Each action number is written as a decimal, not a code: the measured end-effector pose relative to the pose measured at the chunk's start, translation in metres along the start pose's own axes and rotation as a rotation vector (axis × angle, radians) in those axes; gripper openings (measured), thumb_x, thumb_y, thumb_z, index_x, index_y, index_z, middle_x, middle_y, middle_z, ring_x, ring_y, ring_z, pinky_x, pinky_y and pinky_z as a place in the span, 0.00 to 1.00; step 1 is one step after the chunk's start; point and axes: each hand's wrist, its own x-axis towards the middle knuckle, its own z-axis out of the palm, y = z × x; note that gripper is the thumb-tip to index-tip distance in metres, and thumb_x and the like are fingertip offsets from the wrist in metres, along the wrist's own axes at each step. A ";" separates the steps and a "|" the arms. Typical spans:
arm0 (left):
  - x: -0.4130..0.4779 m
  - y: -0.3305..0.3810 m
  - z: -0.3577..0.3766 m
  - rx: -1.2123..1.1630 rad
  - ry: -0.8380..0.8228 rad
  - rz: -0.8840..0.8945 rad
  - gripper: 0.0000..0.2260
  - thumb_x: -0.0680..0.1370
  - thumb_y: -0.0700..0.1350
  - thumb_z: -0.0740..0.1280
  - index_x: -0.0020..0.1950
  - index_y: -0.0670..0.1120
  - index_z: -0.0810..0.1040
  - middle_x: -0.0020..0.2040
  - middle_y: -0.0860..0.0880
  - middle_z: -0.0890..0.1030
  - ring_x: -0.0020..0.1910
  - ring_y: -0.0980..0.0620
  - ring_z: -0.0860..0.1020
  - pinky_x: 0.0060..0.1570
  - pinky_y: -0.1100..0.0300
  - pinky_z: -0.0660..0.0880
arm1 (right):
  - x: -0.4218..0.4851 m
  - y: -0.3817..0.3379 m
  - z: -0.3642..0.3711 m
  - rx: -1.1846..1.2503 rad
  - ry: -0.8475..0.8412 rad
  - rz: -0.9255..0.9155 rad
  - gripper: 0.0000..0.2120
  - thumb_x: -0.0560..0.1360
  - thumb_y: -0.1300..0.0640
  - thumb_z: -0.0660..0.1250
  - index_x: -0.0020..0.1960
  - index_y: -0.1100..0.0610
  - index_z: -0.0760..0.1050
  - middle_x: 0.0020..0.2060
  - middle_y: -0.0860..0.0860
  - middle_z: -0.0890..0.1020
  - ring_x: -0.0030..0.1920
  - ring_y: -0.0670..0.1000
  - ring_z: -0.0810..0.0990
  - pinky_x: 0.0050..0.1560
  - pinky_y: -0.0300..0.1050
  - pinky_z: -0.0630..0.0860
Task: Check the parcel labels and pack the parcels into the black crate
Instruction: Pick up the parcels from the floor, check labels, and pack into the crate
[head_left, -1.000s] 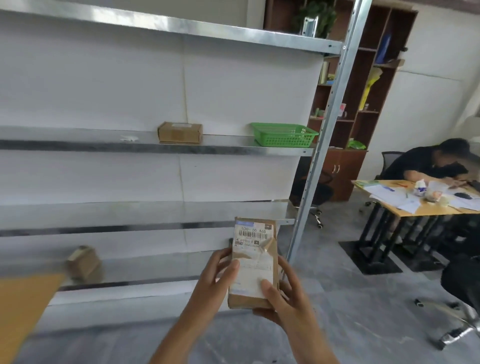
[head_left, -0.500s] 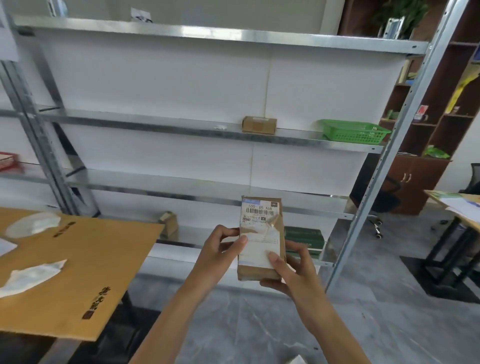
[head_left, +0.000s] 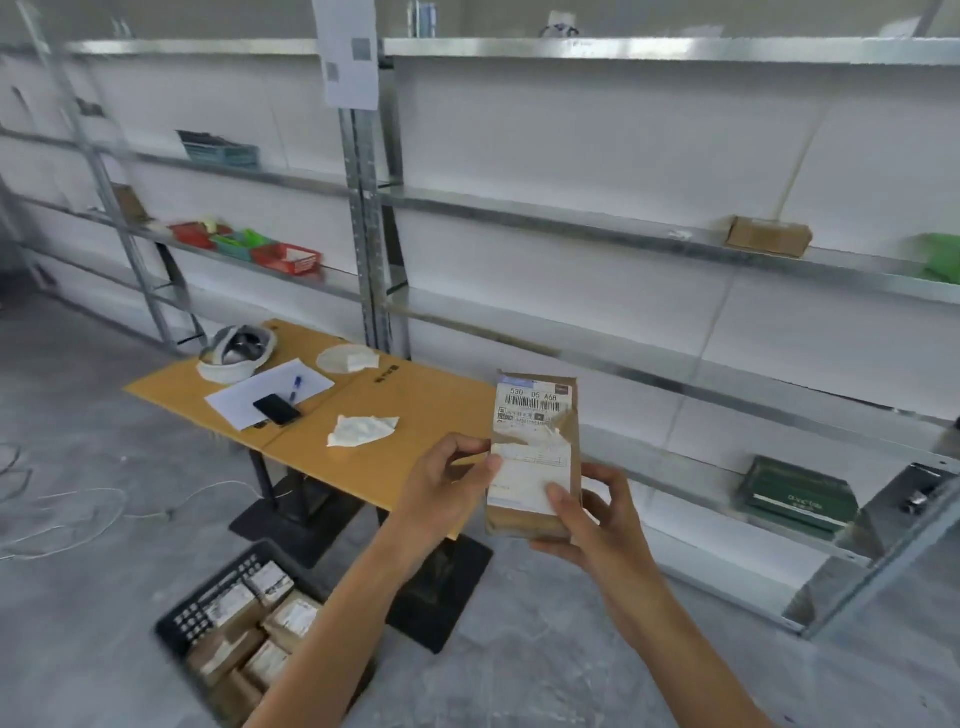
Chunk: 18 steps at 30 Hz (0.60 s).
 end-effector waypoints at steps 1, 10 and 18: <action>-0.007 -0.002 -0.014 0.006 0.008 -0.007 0.07 0.75 0.49 0.68 0.51 0.49 0.77 0.53 0.54 0.81 0.53 0.57 0.79 0.50 0.59 0.78 | -0.003 0.004 0.014 -0.007 -0.014 0.008 0.27 0.61 0.45 0.74 0.57 0.46 0.67 0.54 0.50 0.81 0.48 0.48 0.84 0.40 0.46 0.82; -0.016 -0.023 -0.106 0.014 0.115 0.016 0.04 0.73 0.48 0.68 0.47 0.50 0.78 0.49 0.57 0.81 0.49 0.61 0.80 0.46 0.63 0.78 | 0.016 0.032 0.098 -0.033 -0.118 0.026 0.27 0.61 0.44 0.73 0.57 0.46 0.69 0.53 0.51 0.81 0.48 0.46 0.84 0.39 0.43 0.82; 0.061 -0.041 -0.177 0.028 0.117 -0.027 0.02 0.76 0.42 0.67 0.48 0.47 0.77 0.45 0.64 0.81 0.46 0.69 0.79 0.36 0.72 0.75 | 0.104 0.062 0.166 0.015 -0.138 0.052 0.23 0.69 0.47 0.68 0.62 0.46 0.68 0.55 0.47 0.80 0.53 0.46 0.82 0.46 0.48 0.82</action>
